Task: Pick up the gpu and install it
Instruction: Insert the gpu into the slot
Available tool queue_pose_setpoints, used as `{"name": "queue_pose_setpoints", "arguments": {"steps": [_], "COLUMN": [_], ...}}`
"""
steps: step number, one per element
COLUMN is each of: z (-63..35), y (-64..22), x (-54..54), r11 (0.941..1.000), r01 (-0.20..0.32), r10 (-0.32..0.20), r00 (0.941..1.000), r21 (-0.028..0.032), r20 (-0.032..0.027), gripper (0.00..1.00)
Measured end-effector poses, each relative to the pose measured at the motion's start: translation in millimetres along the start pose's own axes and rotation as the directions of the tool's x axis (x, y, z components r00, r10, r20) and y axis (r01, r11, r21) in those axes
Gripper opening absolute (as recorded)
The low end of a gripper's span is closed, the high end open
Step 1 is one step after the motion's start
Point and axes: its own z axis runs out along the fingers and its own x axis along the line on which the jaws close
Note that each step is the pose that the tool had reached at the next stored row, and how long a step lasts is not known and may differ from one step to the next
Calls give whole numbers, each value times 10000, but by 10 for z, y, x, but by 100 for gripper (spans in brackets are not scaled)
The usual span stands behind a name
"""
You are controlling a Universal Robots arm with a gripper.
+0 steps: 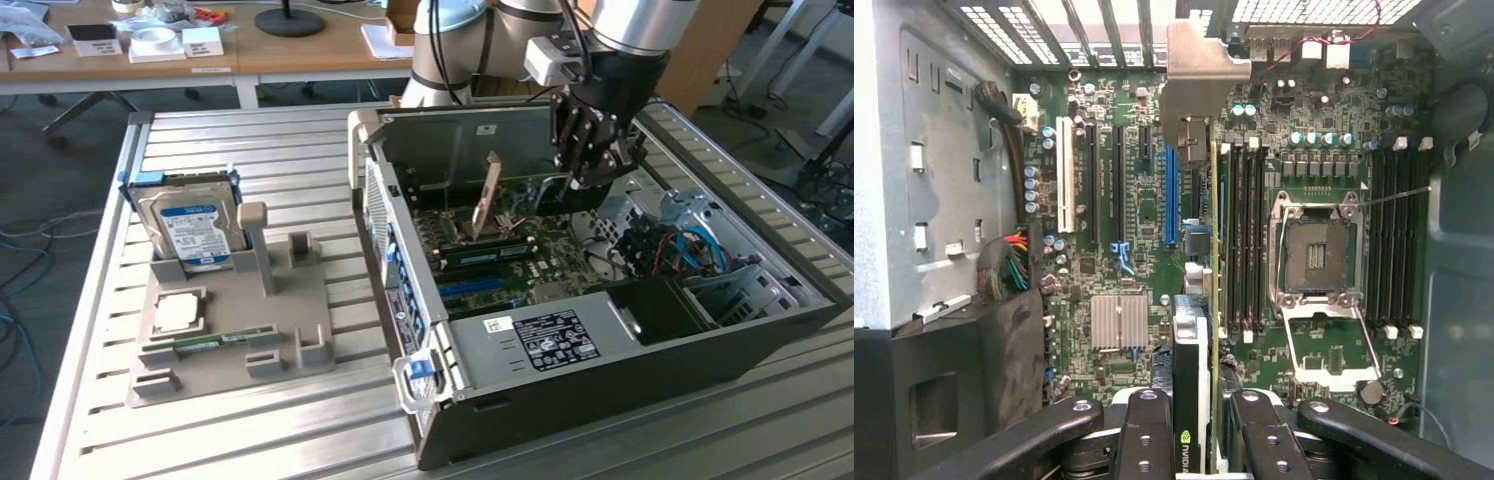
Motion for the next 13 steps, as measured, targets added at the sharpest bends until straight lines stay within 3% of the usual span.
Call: {"name": "queue_pose_setpoints", "arguments": {"steps": [13], "z": [12], "y": [5], "x": [1], "r11": [10000], "r01": [0], "r10": [0], "r00": [10000], "r21": [-1], "r20": [-3], "gripper": [27]}}
